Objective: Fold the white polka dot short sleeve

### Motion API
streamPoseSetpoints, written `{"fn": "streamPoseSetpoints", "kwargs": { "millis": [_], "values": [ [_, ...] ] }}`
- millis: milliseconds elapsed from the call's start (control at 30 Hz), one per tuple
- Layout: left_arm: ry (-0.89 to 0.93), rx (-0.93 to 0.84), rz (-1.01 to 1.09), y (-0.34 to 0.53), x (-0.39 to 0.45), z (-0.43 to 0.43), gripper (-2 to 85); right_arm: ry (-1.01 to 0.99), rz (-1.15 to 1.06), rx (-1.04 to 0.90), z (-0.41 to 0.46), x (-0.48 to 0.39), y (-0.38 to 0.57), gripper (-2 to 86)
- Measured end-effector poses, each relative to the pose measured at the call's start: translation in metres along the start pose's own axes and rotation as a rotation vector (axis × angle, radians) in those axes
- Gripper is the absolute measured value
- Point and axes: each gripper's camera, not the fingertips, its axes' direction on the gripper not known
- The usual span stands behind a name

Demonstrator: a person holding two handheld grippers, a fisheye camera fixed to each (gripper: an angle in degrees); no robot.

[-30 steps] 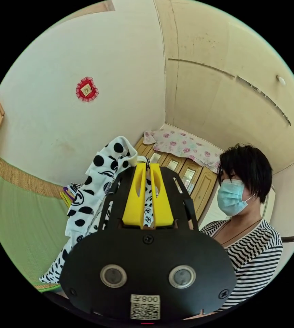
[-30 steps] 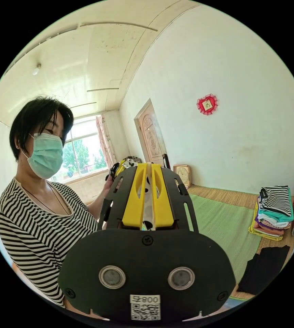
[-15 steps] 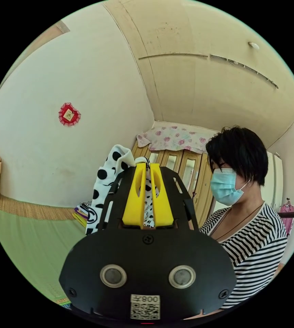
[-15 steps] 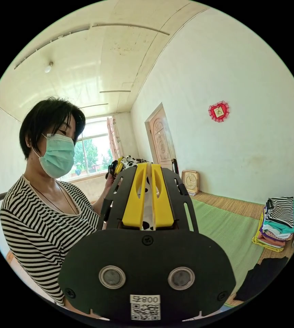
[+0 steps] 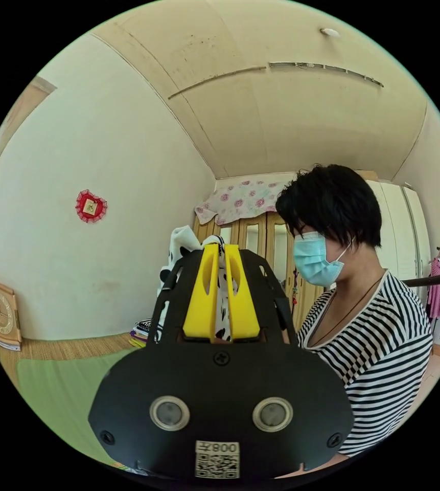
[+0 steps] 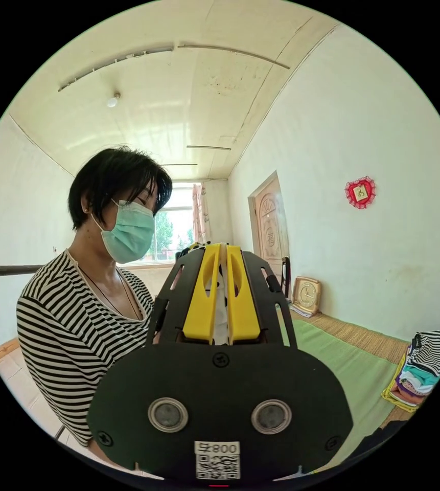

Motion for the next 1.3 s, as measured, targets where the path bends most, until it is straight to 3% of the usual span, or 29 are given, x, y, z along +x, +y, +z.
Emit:
{"fn": "streamPoseSetpoints", "kwargs": {
  "millis": [367, 633, 833, 967, 1133, 1300],
  "values": [
    [-0.05, 0.035, 0.085, -0.009, -0.006, -0.017, 2.3, -0.053, -0.077, -0.02, 0.018, -0.005, -0.022, 2.0],
    [-0.182, -0.038, -0.029, -0.017, -0.1, 0.025, 2.3, 0.026, 0.021, -0.047, 0.053, 0.072, -0.04, 1.8],
    [-0.27, -0.154, -0.202, -0.006, -0.248, 0.089, 2.5, 0.167, 0.173, -0.157, 0.106, 0.212, -0.053, 1.9],
    [-0.358, -0.256, -0.326, 0.02, -0.361, 0.135, 2.8, 0.239, 0.338, -0.277, 0.161, 0.358, -0.044, 1.8],
    [-0.461, -0.414, -0.592, 0.106, -0.534, 0.196, 4.8, 0.339, 0.578, -0.416, 0.231, 0.527, 0.003, 1.4],
    [-0.606, -0.6, -0.819, 0.212, -0.638, 0.206, 7.4, 0.584, 0.833, -0.652, 0.28, 0.665, 0.104, 0.4]
  ]
}}
